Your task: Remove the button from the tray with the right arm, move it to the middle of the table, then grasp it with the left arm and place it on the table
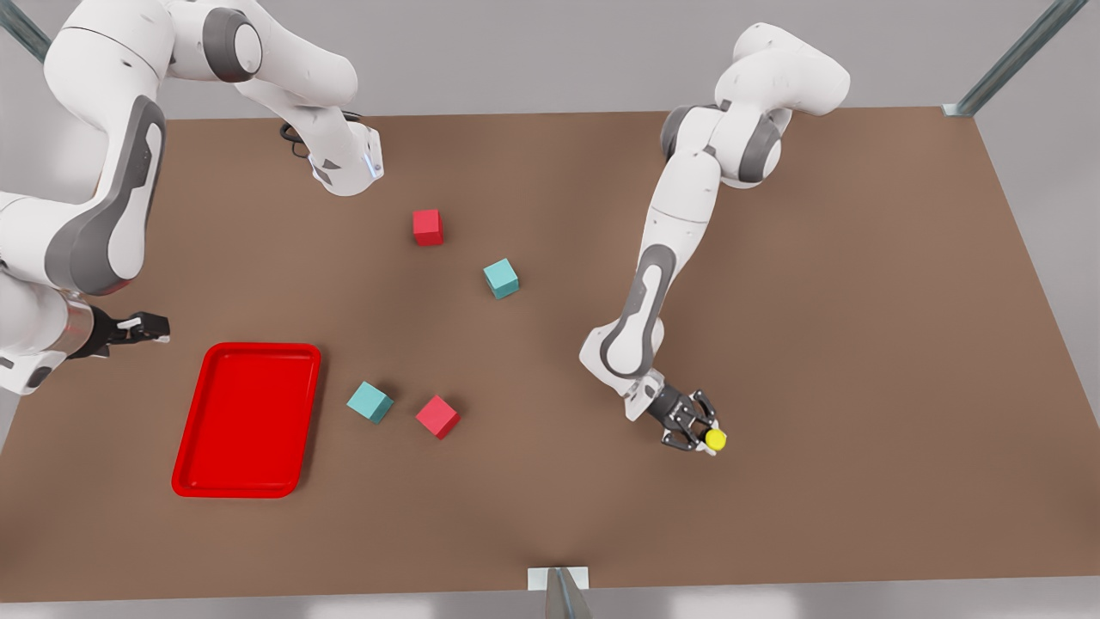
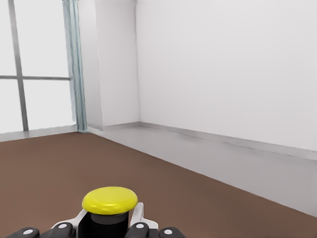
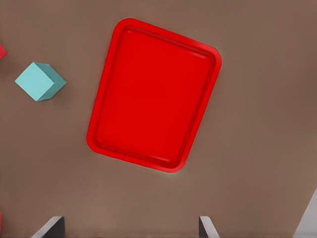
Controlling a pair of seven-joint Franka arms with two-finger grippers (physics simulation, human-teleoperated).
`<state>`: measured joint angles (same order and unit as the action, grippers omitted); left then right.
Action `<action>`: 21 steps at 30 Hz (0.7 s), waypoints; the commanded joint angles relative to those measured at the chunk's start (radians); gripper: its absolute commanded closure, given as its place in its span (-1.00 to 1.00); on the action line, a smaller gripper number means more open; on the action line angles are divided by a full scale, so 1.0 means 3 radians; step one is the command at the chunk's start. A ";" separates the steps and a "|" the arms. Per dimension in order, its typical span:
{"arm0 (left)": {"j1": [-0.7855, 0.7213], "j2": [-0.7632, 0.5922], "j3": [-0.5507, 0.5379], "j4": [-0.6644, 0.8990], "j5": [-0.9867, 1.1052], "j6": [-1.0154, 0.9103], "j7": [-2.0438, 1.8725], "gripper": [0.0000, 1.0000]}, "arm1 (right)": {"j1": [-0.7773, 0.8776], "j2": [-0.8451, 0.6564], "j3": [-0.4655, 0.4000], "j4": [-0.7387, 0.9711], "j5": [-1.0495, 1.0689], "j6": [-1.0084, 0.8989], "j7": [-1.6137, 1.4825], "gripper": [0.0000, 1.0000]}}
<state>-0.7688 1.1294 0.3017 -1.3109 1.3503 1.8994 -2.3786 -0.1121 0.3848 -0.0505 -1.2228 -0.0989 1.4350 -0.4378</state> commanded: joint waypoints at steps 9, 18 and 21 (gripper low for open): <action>0.0021 0.0127 0.0002 0.0003 0.0285 0.0081 -0.1618 0.04 | 0.0005 -0.0004 0.0000 0.0001 -0.0008 -0.0043 -0.0008 -1.00; 0.0077 0.0147 0.0002 0.0003 0.0336 0.0198 -0.1654 -1.00 | 0.0005 -0.0004 0.0000 0.0001 -0.0008 -0.0043 -0.0003 -1.00; 0.0113 0.0147 0.0002 0.0003 0.0346 0.0224 -0.1654 -1.00 | 0.0005 -0.0004 0.0000 -0.0004 -0.0008 -0.0048 -0.0003 -1.00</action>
<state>-0.7364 1.1748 0.3018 -1.3106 1.4513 1.9508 -2.7185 -0.1099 0.3848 -0.0505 -1.2244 -0.1018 1.4223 -0.4389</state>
